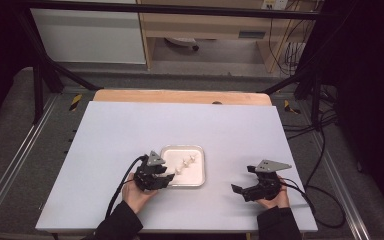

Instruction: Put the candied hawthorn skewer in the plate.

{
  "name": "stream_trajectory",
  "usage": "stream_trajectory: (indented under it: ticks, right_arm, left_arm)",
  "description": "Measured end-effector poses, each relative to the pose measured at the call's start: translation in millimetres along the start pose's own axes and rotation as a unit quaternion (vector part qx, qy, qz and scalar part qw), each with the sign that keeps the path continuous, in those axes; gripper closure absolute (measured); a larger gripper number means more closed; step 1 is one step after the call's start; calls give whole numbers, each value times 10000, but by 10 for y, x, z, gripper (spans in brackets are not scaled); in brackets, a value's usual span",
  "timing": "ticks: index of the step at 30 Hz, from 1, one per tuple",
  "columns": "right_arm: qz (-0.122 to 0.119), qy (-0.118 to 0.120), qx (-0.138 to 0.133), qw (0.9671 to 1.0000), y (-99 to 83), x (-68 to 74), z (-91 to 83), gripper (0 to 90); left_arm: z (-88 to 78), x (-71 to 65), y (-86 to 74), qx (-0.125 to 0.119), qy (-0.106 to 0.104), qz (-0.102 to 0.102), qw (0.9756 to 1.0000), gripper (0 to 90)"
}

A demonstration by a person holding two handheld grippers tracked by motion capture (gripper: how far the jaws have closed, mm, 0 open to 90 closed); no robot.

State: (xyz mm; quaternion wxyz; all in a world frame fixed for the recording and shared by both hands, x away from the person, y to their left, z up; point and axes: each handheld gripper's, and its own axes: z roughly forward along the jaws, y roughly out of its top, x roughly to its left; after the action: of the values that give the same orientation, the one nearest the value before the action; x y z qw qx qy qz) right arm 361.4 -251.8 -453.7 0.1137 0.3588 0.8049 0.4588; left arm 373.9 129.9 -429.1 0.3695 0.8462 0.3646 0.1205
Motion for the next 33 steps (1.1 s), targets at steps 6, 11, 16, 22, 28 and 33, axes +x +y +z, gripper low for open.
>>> stream_trajectory:
  ticks: [6, 11, 16, 22, 28, 33]
  right_arm:
    - [-4, 2, -8, 10000, 1, -1, -2, 4]
    - [3, -5, -12, 10000, 5, -5, -11, 4]
    - [34, -13, -20, 10000, 4, -7, -17, 4]
    - [35, -27, -18, 10000, 5, -13, -23, 4]
    - [67, -46, 0, 10000, 1, -15, -18, 4]
    - [105, -51, 30, 9999, -8, -15, -16, 3]
  left_arm:
    - [-113, 33, 16, -18, -11, 249, 9997, 283]
    - [-237, 102, -9, -77, -44, 348, 9994, 212]
    - [-379, 204, -83, -133, -49, 365, 9992, 162]
    - [-544, 387, -260, -139, -3, 221, 9997, 131]
    - [-656, 561, -484, -165, 119, 71, 9998, 123]
    - [-703, 682, -679, -271, 189, -64, 9994, 123]
